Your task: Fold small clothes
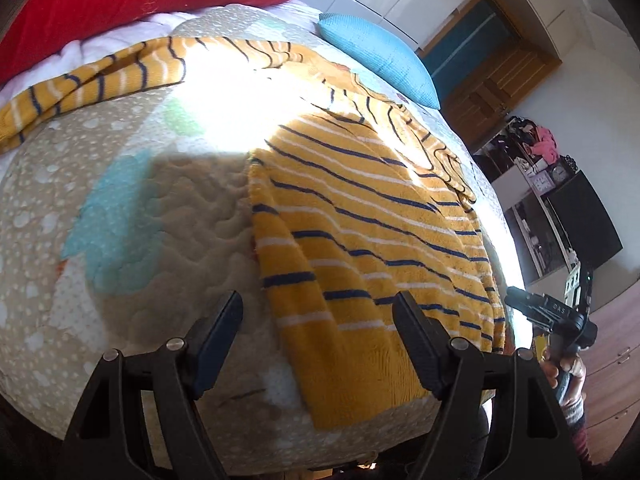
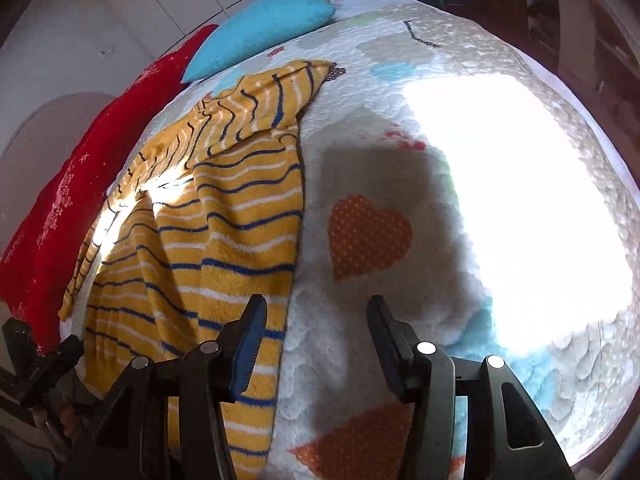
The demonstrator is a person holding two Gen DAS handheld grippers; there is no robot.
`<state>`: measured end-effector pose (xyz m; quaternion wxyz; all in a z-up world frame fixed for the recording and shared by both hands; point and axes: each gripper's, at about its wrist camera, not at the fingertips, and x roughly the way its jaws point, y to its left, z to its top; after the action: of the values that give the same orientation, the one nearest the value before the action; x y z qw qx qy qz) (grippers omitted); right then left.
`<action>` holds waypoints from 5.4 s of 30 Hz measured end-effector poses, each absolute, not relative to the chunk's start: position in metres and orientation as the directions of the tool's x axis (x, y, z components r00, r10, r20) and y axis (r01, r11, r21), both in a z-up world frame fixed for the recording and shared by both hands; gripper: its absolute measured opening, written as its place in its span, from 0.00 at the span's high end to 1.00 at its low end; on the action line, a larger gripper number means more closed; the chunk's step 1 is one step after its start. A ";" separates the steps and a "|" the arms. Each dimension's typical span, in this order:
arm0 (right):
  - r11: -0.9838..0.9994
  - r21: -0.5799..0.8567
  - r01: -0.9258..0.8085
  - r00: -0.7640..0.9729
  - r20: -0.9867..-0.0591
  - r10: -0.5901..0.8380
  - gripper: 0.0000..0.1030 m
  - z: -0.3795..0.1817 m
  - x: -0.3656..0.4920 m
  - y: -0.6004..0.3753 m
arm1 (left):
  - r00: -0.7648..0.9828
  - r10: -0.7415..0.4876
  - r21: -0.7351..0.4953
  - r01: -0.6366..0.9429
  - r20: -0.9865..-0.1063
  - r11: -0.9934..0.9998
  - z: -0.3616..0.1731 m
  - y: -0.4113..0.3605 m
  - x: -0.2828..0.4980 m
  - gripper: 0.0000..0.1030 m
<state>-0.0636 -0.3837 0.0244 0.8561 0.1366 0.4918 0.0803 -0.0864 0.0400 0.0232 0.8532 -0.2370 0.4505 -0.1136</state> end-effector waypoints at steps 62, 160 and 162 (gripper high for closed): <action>0.946 0.324 -0.012 0.586 -0.764 0.269 0.57 0.011 -0.076 -0.322 | 0.585 0.216 -0.136 -0.498 -0.782 0.856 0.054 0.328 0.003 0.29; 0.781 0.037 -0.623 0.422 -0.825 0.375 0.39 0.059 0.194 0.029 | 0.678 -0.114 -0.364 -0.238 -0.726 0.901 0.000 0.086 0.109 0.50; 0.778 0.001 -0.628 0.408 -0.851 0.330 0.39 0.042 0.215 0.050 | 0.685 -0.116 -0.369 -0.234 -0.719 0.899 -0.001 0.086 0.108 0.50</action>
<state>0.2147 0.0496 0.0417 0.8231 -0.1620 0.4600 0.2909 0.1078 0.0860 -0.0006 0.8908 -0.2217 0.3952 0.0332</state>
